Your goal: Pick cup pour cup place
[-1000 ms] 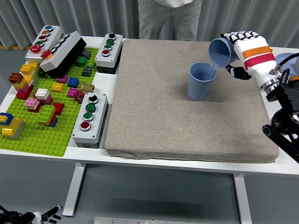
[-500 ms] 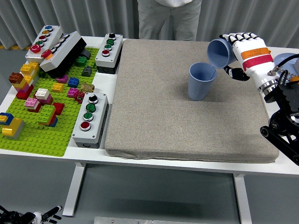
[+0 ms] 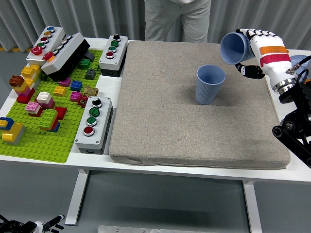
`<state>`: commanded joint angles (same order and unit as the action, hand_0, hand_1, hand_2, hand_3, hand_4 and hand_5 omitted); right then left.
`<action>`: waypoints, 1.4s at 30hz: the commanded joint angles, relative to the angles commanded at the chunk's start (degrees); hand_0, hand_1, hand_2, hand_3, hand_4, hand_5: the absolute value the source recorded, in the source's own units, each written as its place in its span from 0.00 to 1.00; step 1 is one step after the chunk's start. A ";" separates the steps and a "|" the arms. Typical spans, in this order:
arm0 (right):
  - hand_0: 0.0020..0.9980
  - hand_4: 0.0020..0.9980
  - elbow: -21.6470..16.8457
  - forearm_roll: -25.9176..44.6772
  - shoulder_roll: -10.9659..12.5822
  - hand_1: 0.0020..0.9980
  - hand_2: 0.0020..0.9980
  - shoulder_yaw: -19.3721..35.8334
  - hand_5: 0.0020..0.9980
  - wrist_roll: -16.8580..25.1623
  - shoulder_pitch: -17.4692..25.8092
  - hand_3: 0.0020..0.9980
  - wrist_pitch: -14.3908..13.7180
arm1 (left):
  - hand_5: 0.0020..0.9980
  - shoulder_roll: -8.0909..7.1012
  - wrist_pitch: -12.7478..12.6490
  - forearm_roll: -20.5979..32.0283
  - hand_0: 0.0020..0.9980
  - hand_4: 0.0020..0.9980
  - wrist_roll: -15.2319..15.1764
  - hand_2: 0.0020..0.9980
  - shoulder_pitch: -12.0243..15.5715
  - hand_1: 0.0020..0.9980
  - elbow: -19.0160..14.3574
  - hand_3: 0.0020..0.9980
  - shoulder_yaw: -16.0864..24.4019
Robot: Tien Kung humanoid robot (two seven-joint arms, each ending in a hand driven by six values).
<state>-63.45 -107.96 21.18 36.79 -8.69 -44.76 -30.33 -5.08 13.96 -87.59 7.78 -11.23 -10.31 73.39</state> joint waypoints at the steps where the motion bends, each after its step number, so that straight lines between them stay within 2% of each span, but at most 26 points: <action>1: 0.71 0.69 -0.07 1.27 -0.05 0.60 0.50 0.08 0.04 0.00 0.10 0.53 0.04 | 1.00 0.01 -0.01 0.02 0.85 0.60 0.00 0.89 0.03 0.87 0.00 0.77 0.00; 10: 0.70 0.69 -1.00 13.87 -0.27 0.60 0.50 3.03 0.04 -1.37 1.65 0.53 1.16 | 1.00 0.08 -0.01 0.14 0.85 0.60 0.00 0.89 0.30 0.87 0.00 0.77 -0.09; 30: 0.70 0.69 -4.56 28.64 1.53 0.59 0.50 6.49 0.05 -4.89 6.12 0.53 5.03 | 1.00 -0.27 -0.02 -0.48 0.85 0.60 -0.06 0.89 -0.05 0.87 0.00 0.77 0.74; 38: 0.70 0.69 -5.36 34.47 0.71 0.59 0.50 9.82 0.05 -7.23 8.48 0.53 6.14 | 1.00 -0.24 -0.02 -0.57 0.85 0.60 -0.07 0.89 -0.03 0.87 0.00 0.77 0.88; 42: 0.70 0.69 -5.03 36.84 -0.38 0.59 0.50 11.88 0.06 -6.89 9.94 0.53 7.17 | 1.00 -0.17 -0.01 -0.64 0.85 0.60 -0.04 0.89 -0.04 0.87 0.00 0.77 0.89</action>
<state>-68.48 -71.12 20.81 48.66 -15.58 -34.82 -23.16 -5.25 13.95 -88.23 7.74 -11.27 -10.31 74.28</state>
